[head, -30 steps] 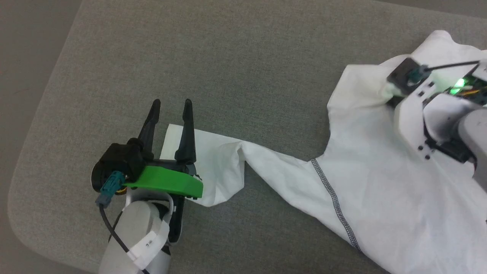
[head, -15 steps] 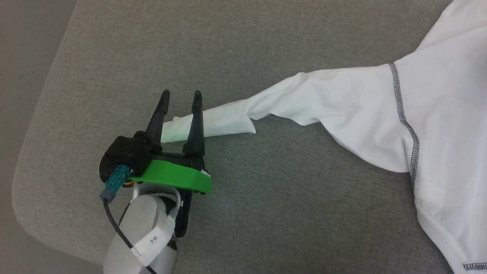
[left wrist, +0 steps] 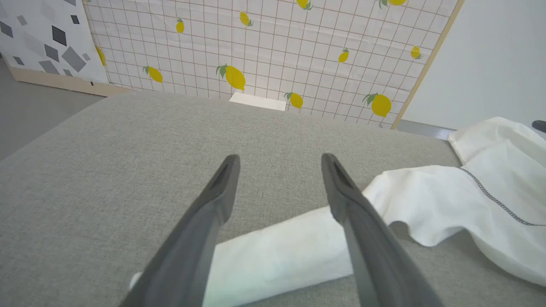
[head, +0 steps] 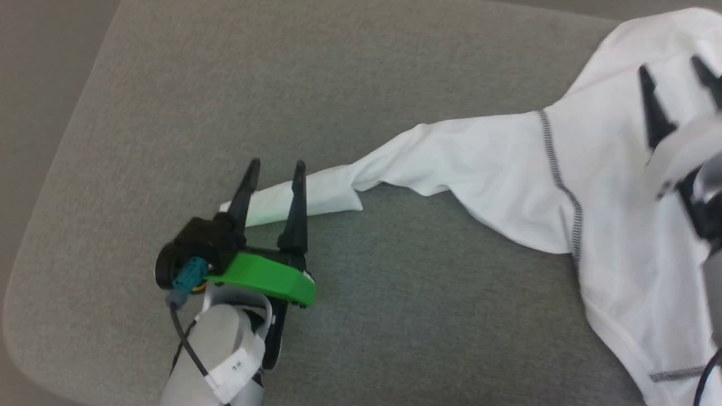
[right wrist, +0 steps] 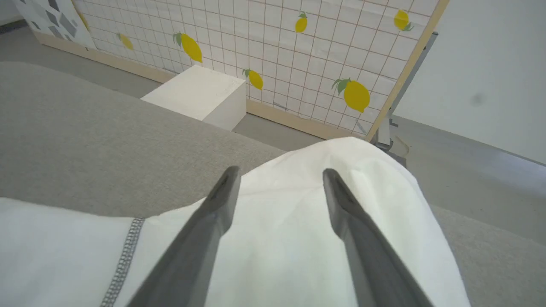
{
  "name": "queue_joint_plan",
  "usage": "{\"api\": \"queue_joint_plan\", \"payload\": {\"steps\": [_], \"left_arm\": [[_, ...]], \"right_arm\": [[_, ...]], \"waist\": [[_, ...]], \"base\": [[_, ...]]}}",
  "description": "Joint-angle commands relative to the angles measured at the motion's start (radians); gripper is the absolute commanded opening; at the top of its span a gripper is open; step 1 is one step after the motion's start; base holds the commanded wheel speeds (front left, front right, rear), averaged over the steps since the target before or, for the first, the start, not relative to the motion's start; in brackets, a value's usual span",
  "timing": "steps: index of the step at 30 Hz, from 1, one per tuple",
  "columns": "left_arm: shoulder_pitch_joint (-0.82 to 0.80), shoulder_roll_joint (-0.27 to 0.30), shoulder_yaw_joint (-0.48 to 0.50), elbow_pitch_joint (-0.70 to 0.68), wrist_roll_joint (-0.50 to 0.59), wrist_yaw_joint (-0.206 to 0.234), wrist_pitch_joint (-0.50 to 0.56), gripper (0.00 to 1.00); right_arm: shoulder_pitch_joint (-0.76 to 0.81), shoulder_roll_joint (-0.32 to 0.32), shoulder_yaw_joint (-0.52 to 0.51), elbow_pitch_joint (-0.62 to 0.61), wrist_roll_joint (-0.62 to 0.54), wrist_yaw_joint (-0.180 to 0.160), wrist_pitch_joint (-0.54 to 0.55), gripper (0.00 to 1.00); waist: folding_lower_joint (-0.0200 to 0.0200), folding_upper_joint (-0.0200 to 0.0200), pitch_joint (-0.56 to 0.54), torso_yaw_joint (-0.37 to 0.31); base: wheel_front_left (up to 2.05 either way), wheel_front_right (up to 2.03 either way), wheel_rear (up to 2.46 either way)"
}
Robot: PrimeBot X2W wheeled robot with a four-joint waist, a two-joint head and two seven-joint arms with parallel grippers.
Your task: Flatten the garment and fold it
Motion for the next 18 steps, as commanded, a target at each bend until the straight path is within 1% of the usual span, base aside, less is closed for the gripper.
{"api": "queue_joint_plan", "payload": {"steps": [1, 6, 9, 11, 13, 16, 18], "left_arm": [[0.017, 0.006, -0.007, 0.013, 0.009, -0.009, -0.004, 1.00], [0.030, 0.014, -0.043, 0.046, 0.005, -0.032, 0.044, 1.00], [0.026, 0.013, -0.084, 0.067, -0.005, -0.050, 0.118, 1.00], [0.021, 0.010, -0.109, 0.086, -0.019, -0.057, 0.178, 1.00], [0.014, 0.005, -0.123, 0.106, -0.046, -0.057, 0.237, 1.00], [0.000, 0.000, -0.138, 0.133, -0.093, -0.050, 0.313, 1.00], [-0.013, -0.003, -0.142, 0.148, -0.124, -0.034, 0.361, 1.00]], "right_arm": [[0.070, 0.023, -0.014, -0.055, 0.003, -0.002, -0.037, 1.00], [0.298, 0.142, -0.068, -0.256, -0.013, -0.002, -0.123, 1.00], [0.412, 0.215, -0.095, -0.345, -0.020, -0.002, -0.148, 1.00], [0.473, 0.251, -0.114, -0.386, -0.016, -0.002, -0.155, 1.00], [0.524, 0.273, -0.119, -0.412, -0.015, -0.002, -0.152, 1.00], [0.576, 0.288, -0.116, -0.429, -0.002, -0.002, -0.150, 1.00], [0.600, 0.291, -0.107, -0.433, 0.002, -0.002, -0.150, 1.00]], "waist": [[-0.0001, 0.0000, -0.089, -0.088], [-0.0001, 0.0000, -0.152, -0.175], [-0.0001, 0.0000, -0.171, -0.224], [-0.0001, 0.0000, -0.178, -0.255], [-0.0001, 0.0000, -0.182, -0.289], [-0.0001, 0.0000, -0.187, -0.334], [-0.0001, 0.0000, -0.186, -0.361]], "base": [[0.00, 0.00, 0.00], [0.00, 0.00, 0.00], [0.00, 0.00, 0.00], [0.00, 0.00, 0.00], [0.00, 0.00, 0.00], [0.00, 0.00, 0.00], [0.00, 0.00, 0.00]]}}
